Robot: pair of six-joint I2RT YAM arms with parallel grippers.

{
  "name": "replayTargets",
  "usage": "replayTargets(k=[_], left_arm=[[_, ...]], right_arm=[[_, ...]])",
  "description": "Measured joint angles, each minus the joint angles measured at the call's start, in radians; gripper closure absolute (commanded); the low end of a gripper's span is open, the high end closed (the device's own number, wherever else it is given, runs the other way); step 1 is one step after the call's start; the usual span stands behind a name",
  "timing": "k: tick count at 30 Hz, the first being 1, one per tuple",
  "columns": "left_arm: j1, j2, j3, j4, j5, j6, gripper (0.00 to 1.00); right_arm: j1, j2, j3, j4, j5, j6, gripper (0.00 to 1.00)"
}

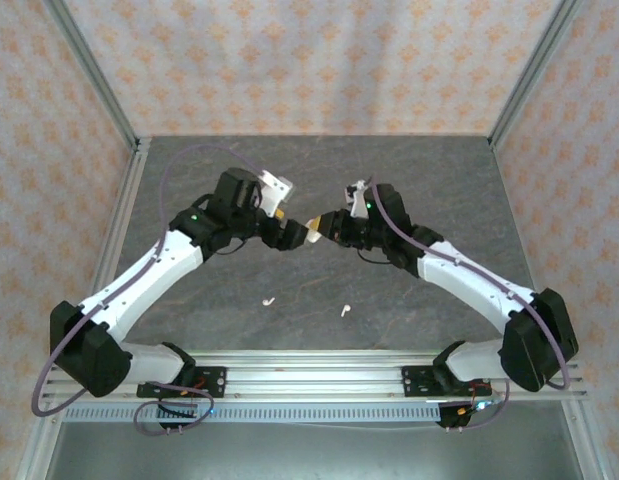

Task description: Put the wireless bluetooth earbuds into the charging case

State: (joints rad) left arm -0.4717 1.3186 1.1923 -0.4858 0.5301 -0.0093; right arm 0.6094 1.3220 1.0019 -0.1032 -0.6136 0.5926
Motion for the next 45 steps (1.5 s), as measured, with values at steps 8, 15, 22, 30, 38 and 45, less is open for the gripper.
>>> replayTargets(k=[8,15,22,30,38,45], left_arm=[[0.137,-0.072,-0.060,0.073,0.322,-0.095,0.20],[0.145,-0.095,-0.107,0.211,0.520,-0.193,0.29],[0.145,-0.093,-0.107,0.264,0.591,-0.236,0.41],[0.145,-0.061,-0.107,0.268,0.619,-0.237,0.39],[0.145,-0.043,-0.093,0.240,0.642,-0.225,0.43],[0.145,-0.024,-0.063,0.198,0.658,-0.195,0.70]], right_arm=[[-0.038,0.002,0.216,-0.197,-0.127,-0.249,0.95],[-0.041,0.029,0.255,-0.222,-0.284,-0.291,0.95],[-0.041,0.042,0.255,-0.209,-0.344,-0.291,0.96],[-0.041,0.042,0.255,-0.186,-0.353,-0.291,0.97],[-0.041,0.042,0.255,-0.160,-0.353,-0.291,0.97],[-0.041,0.042,0.255,-0.149,-0.351,-0.290,0.98]])
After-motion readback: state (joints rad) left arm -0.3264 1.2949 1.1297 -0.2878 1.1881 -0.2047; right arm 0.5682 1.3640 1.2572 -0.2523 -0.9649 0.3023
